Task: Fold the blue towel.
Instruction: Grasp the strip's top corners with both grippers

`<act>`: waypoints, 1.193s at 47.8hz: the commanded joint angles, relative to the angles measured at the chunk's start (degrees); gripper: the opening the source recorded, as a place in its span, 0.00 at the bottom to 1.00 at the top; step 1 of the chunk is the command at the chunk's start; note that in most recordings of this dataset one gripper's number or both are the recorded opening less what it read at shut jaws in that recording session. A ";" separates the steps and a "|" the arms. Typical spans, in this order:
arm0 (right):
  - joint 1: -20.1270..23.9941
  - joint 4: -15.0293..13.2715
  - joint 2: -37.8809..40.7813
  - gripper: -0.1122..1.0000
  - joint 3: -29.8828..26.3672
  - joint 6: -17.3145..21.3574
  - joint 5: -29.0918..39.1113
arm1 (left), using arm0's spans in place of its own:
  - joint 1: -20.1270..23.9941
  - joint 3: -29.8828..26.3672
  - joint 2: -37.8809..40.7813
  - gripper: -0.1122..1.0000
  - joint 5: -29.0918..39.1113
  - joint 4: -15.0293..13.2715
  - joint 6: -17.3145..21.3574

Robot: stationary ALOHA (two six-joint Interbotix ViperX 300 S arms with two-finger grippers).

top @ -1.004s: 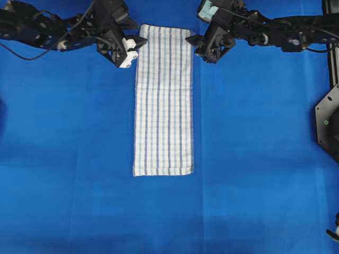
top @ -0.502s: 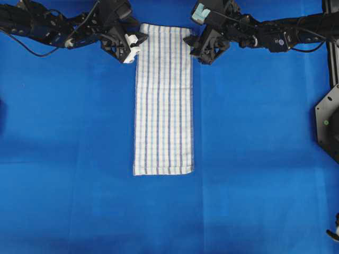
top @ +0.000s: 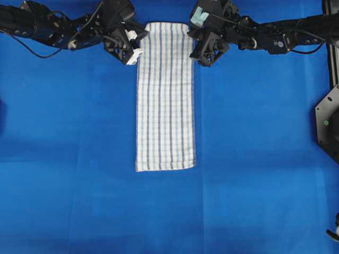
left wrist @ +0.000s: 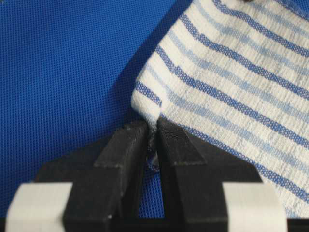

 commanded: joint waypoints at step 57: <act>10.55 5.27 -11.95 0.15 7.56 0.70 0.88 | -12.48 6.68 -11.95 0.15 0.53 -0.35 0.70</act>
